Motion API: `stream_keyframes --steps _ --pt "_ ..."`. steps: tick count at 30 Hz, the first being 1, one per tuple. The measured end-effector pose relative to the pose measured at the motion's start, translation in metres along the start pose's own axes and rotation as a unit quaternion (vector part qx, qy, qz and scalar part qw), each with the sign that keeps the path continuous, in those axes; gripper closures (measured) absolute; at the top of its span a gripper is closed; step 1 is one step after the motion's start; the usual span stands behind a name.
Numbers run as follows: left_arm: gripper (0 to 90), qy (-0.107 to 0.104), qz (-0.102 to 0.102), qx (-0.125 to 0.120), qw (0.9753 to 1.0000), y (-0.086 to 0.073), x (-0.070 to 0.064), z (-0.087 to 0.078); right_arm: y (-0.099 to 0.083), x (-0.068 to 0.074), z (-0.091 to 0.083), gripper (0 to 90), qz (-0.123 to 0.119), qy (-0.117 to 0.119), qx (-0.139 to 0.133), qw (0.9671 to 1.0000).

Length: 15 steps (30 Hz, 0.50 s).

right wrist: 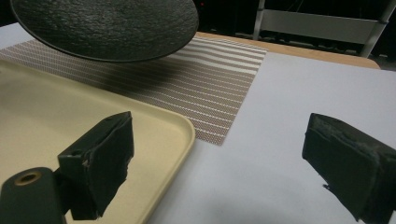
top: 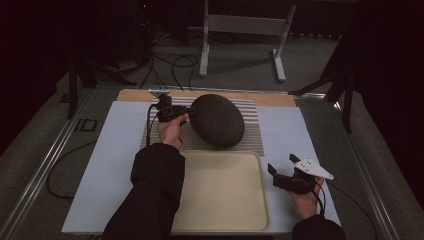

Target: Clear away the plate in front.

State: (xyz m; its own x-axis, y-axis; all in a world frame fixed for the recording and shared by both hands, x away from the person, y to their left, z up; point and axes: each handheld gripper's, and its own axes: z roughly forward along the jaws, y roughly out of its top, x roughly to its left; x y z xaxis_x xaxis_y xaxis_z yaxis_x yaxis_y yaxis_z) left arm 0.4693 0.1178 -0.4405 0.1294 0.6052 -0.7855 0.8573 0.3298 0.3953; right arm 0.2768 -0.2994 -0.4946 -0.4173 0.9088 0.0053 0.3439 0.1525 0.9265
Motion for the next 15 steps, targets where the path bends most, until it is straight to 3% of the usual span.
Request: stream_keyframes --steps 9,15 --pt "85.5 -0.011 0.0 0.005 0.9999 -0.003 0.0004 -0.0041 0.0 0.0005 0.0001 9.1 0.0 0.0 0.001 1.0" --pt "85.4 -0.006 0.006 0.008 0.9999 -0.004 -0.0005 -0.0102 0.0 0.0004 0.0002 9.1 -0.001 0.0 0.001 1.0"
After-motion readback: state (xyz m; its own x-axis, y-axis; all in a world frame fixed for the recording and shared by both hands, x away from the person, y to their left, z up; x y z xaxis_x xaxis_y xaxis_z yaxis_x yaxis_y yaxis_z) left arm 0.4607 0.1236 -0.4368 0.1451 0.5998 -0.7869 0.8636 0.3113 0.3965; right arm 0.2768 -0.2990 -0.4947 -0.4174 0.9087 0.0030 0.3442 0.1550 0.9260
